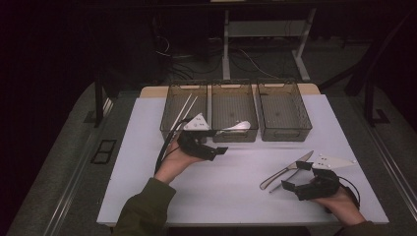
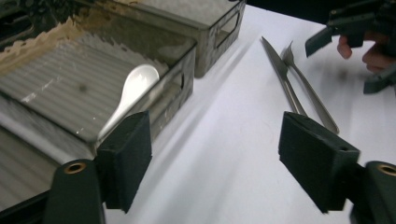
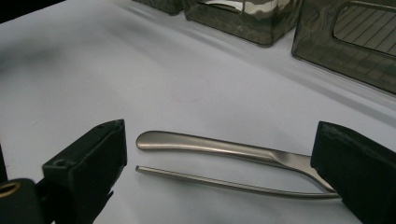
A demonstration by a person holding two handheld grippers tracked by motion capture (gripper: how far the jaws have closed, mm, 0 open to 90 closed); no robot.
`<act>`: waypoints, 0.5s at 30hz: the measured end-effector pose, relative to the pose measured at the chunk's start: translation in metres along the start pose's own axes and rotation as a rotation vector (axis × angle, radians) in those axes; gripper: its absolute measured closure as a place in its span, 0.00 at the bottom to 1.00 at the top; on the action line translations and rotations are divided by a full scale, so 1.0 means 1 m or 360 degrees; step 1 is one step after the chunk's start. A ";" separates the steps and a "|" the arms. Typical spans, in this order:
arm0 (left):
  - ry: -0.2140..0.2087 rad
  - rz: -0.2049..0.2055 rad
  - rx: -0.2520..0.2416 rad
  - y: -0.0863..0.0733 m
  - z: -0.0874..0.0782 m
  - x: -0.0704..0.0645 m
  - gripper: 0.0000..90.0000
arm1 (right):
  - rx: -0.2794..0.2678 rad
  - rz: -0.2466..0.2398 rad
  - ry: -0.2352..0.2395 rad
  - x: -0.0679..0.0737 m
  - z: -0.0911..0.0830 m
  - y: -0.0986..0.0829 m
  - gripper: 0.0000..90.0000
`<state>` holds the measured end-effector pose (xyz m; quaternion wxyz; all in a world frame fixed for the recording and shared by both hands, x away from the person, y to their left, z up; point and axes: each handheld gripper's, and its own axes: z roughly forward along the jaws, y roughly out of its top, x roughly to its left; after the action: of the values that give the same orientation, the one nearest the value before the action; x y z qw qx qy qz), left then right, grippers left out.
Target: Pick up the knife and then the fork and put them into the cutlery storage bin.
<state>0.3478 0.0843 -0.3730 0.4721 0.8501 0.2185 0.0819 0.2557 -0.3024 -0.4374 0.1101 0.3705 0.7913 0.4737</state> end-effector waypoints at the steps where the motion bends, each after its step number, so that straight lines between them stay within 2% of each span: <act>1: 0.0013 -0.0002 -0.0004 -0.005 -0.002 -0.002 0.25 | 0.0001 0.0004 0.0001 0.000 0.000 0.000 0.04; 9: 0.0103 -0.0048 -0.0036 -0.039 -0.022 -0.012 0.14 | -0.0002 0.0010 -0.0007 -0.001 0.000 0.000 0.04; 15: 0.0126 -0.0070 -0.0042 -0.058 -0.035 -0.020 0.06 | -0.0005 0.0019 -0.0010 -0.001 -0.001 0.000 0.04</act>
<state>0.3012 0.1286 -0.4016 0.4759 0.8349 0.2545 0.1078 0.2556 -0.3037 -0.4374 0.1104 0.3765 0.7881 0.4743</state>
